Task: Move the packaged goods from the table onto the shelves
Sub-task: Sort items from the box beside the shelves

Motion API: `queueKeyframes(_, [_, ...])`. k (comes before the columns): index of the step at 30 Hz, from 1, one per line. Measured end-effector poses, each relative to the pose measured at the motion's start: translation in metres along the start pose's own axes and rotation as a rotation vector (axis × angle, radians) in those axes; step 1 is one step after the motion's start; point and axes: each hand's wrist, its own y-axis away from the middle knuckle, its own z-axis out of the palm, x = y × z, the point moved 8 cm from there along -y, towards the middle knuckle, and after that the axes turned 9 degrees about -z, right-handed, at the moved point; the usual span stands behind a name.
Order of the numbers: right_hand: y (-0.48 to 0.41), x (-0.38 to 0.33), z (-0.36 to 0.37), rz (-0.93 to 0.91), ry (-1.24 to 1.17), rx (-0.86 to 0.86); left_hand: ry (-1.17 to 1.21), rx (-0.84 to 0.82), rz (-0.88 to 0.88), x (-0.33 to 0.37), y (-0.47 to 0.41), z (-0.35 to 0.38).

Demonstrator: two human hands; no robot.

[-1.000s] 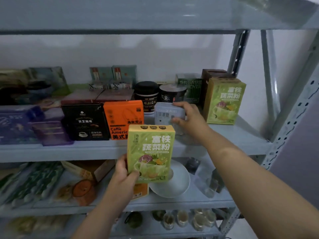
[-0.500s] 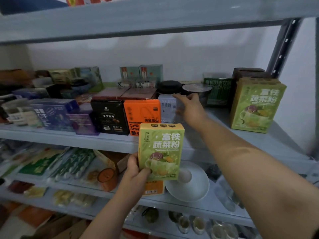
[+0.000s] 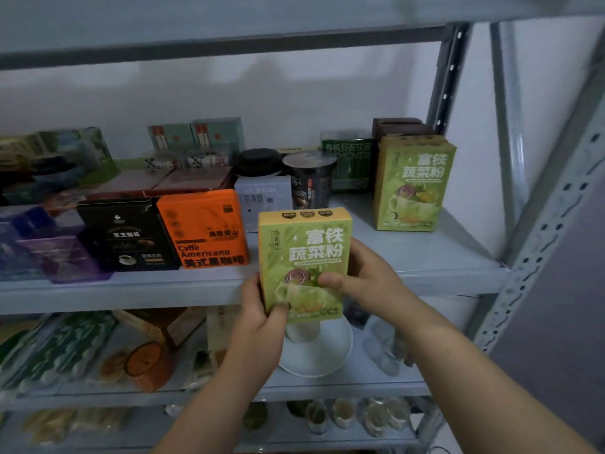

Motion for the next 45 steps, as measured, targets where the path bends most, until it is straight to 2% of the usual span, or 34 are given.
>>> queueKeyframes(4, [0.004, -0.01, -0.053, -0.013, 0.044, 0.184, -0.111, -0.08, 0.169, 0.022, -0.011, 0.033])
queueKeyframes(6, [0.009, -0.014, -0.082, -0.01, 0.046, 0.232, -0.307, -0.159, 0.312, 0.035, -0.017, 0.055])
queueKeyframes(11, [0.024, -0.016, -0.135, 0.036, 0.111, 0.228, -0.921, -0.257, 0.493, 0.034, -0.043, 0.1])
queueKeyframes(16, [0.027, -0.027, -0.177, -0.039, 0.147, 0.403, -1.204, -0.251, 0.538, 0.03, -0.049, 0.124])
queueKeyframes(22, [0.016, -0.004, -0.193, 0.095, 0.415, 0.318, -1.183, -0.102, 0.579, 0.028, -0.053, 0.124])
queueKeyframes(27, [0.007, 0.006, -0.195, 0.13, 0.558, 0.318, -1.152, -0.039, 0.612, 0.026, -0.054, 0.123])
queueKeyframes(31, [0.006, 0.016, -0.203, 0.141, 0.71, 0.359, -1.136, -0.011, 0.623, 0.025, -0.054, 0.123])
queueKeyframes(37, [0.013, 0.019, -0.207, 0.172, 0.797, 0.495, -1.109, 0.033, 0.657, 0.026, -0.053, 0.123])
queueKeyframes(39, [0.018, 0.002, -0.195, 0.063, 0.969, 0.552, -1.098, 0.042, 0.663, 0.026, -0.054, 0.123])
queueKeyframes(42, [0.014, -0.022, -0.152, -0.269, 1.353, 0.455, -1.079, 0.055, 0.673, 0.027, -0.054, 0.123])
queueKeyframes(45, [-0.002, -0.03, -0.132, -0.286, 1.494, 0.402, -1.071, 0.067, 0.672, 0.028, -0.053, 0.123])
